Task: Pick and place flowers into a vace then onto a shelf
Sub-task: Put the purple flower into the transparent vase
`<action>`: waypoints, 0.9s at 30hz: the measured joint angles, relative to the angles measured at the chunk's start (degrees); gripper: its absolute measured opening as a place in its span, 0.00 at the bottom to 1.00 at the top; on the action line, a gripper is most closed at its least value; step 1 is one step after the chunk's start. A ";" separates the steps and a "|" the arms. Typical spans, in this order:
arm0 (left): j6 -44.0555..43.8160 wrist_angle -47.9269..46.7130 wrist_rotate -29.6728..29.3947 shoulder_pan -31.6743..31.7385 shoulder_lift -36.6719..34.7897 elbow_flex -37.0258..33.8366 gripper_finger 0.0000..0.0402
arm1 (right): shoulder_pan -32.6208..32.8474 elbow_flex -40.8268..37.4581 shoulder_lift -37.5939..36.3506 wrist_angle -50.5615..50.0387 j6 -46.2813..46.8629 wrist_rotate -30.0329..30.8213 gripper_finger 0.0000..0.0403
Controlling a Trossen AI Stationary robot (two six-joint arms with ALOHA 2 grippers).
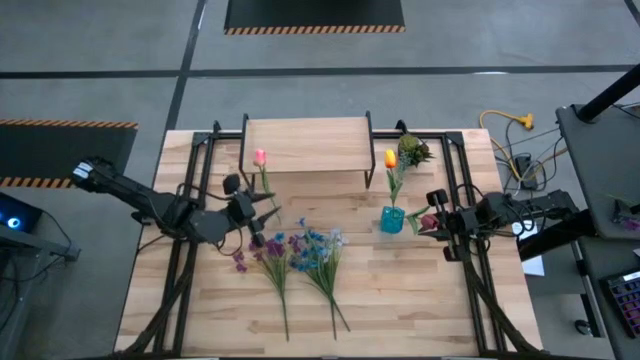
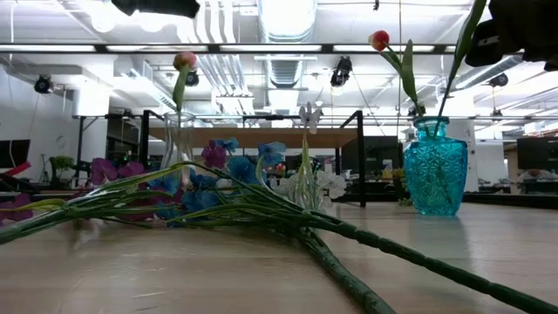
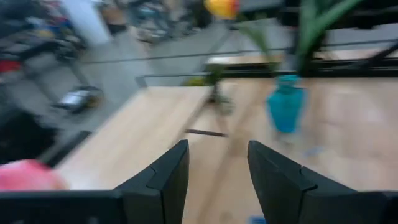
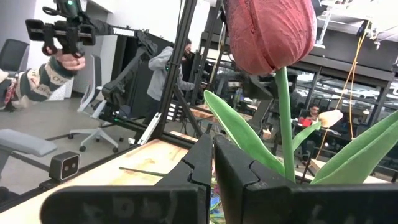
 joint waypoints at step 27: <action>-67.55 -3.62 23.44 -5.57 19.71 3.19 0.37 | -0.02 0.00 0.00 -0.02 1.97 0.00 0.02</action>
